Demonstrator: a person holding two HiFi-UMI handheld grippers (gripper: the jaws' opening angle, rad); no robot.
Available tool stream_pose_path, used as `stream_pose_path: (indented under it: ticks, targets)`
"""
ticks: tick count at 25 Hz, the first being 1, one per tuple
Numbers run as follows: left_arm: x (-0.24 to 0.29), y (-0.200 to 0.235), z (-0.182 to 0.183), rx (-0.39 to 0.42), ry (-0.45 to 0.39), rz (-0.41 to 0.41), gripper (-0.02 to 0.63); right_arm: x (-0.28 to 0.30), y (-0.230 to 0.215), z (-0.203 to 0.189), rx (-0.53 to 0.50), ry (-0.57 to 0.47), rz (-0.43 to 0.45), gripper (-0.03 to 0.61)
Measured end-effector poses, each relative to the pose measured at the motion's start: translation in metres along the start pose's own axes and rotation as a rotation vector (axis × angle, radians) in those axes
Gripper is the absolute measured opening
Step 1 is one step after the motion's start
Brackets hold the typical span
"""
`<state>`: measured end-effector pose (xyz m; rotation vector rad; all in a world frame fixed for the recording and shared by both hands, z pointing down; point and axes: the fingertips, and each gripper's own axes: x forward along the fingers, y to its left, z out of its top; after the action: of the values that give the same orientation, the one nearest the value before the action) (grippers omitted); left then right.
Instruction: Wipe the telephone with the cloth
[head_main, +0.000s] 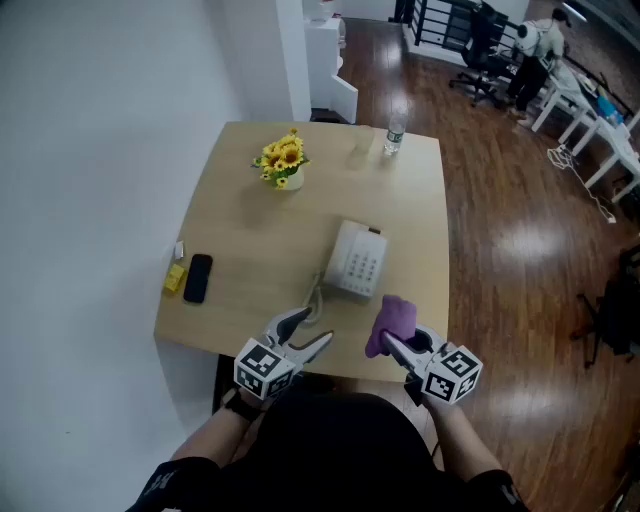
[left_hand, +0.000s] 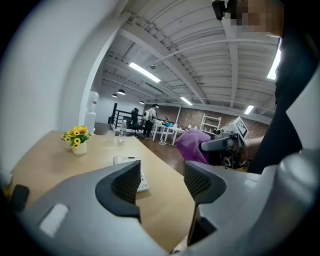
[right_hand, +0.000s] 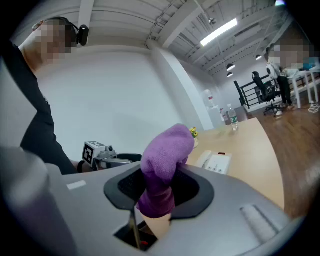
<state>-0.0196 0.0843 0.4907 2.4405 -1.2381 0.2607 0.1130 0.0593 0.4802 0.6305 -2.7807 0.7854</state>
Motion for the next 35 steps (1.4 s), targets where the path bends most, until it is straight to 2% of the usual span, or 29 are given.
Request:
stream_pose_path:
  ticks: [8, 13, 17, 22, 28, 33, 35]
  targets:
    - [0.019, 0.069, 0.018, 0.039, -0.002, -0.054, 0.265, 0.079, -0.054, 0.024, -0.067, 0.063, -0.098, 0.137]
    - [0.026, 0.104, 0.019, 0.040, 0.019, -0.085, 0.265, 0.132, -0.094, 0.028, -0.174, 0.191, -0.163, 0.137]
    - [0.033, 0.121, 0.013, 0.022, 0.038, -0.088, 0.265, 0.171, -0.122, 0.028, -0.242, 0.289, -0.174, 0.137]
    - [0.040, 0.135, 0.014, 0.010, 0.041, -0.080, 0.265, 0.220, -0.160, 0.027, -0.420, 0.451, -0.210, 0.137]
    - [0.040, 0.154, 0.019, -0.030, 0.032, -0.025, 0.265, 0.276, -0.195, 0.026, -0.634, 0.649, -0.199, 0.137]
    - [0.032, 0.166, 0.016, -0.044, 0.050, 0.018, 0.265, 0.306, -0.228, 0.002, -0.843, 0.859, -0.194, 0.137]
    - [0.030, 0.171, 0.016, -0.055, 0.043, 0.037, 0.265, 0.313, -0.240, -0.004, -0.847, 0.896, -0.204, 0.137]
